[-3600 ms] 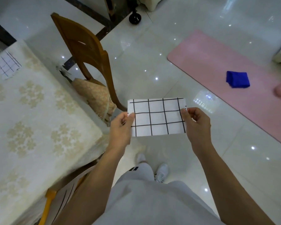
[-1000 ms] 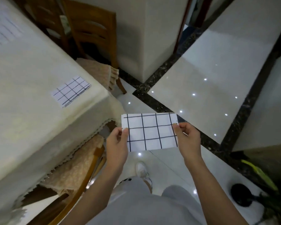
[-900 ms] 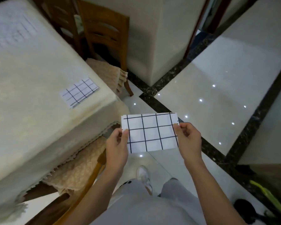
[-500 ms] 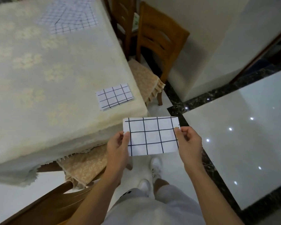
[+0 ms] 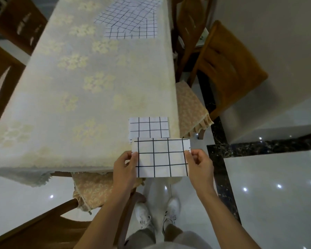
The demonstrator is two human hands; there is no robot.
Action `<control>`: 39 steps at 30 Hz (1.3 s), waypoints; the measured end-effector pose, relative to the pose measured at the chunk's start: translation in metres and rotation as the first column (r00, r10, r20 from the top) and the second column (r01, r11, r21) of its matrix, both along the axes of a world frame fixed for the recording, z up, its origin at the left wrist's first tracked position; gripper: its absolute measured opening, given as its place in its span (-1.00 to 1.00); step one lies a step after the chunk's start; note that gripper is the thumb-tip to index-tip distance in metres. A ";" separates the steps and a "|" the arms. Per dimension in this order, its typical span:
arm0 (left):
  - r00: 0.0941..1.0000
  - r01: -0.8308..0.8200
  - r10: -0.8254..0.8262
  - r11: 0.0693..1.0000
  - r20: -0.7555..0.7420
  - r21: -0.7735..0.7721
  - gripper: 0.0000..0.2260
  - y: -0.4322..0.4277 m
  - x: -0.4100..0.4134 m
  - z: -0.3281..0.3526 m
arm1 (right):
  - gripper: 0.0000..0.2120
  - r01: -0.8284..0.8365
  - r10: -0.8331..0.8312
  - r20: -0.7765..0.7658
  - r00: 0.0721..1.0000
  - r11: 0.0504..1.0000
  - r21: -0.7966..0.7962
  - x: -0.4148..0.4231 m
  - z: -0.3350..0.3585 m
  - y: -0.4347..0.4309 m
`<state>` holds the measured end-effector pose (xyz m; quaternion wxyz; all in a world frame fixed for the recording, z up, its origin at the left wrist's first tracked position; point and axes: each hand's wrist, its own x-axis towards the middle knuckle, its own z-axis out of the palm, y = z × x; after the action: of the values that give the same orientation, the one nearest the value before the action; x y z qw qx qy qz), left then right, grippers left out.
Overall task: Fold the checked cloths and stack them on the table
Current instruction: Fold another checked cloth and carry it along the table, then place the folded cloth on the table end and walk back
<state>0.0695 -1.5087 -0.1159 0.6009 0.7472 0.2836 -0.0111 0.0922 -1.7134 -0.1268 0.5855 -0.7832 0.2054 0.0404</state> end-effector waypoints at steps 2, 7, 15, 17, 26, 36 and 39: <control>1.000 -0.015 0.016 1.000 -0.025 0.019 -0.80 0.009 0.017 -0.010 | -0.85 -0.023 0.023 -0.003 1.000 0.999 -0.024 0.021 -0.008 0.007; 0.997 -0.049 0.054 0.995 -0.056 0.086 -0.86 0.028 0.062 -0.030 | -0.82 -0.047 0.044 -0.032 0.998 0.995 -0.086 0.071 -0.031 0.026; 0.984 -0.027 0.066 0.972 -0.163 0.233 -0.86 0.057 0.124 -0.070 | -0.89 -0.106 0.086 -0.095 0.992 0.970 -0.219 0.132 -0.067 0.058; 0.982 0.001 0.049 0.963 -0.181 0.269 -0.86 0.061 0.134 -0.079 | -0.89 -0.115 0.093 -0.102 0.990 0.963 -0.245 0.141 -0.077 0.064; 0.977 0.128 -0.040 0.897 -0.211 0.424 -0.87 0.068 0.148 -0.096 | -0.88 -0.140 0.096 -0.136 0.986 0.920 -0.365 0.153 -0.095 0.070; 0.982 0.182 -0.108 0.765 -0.155 0.618 -0.65 0.079 0.134 -0.068 | -0.65 -0.309 0.377 -0.033 0.926 0.702 -0.642 0.146 -0.058 0.052; 0.966 0.214 -0.251 0.643 -0.062 0.735 -0.60 0.074 0.125 -0.044 | -0.59 -0.308 0.465 0.024 0.885 0.624 -0.718 0.142 -0.034 0.047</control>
<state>0.1949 -1.4344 -0.1600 0.2490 0.9555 0.1521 0.0440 0.2338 -1.6663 -0.1610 0.2421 -0.9697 -0.0312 0.0038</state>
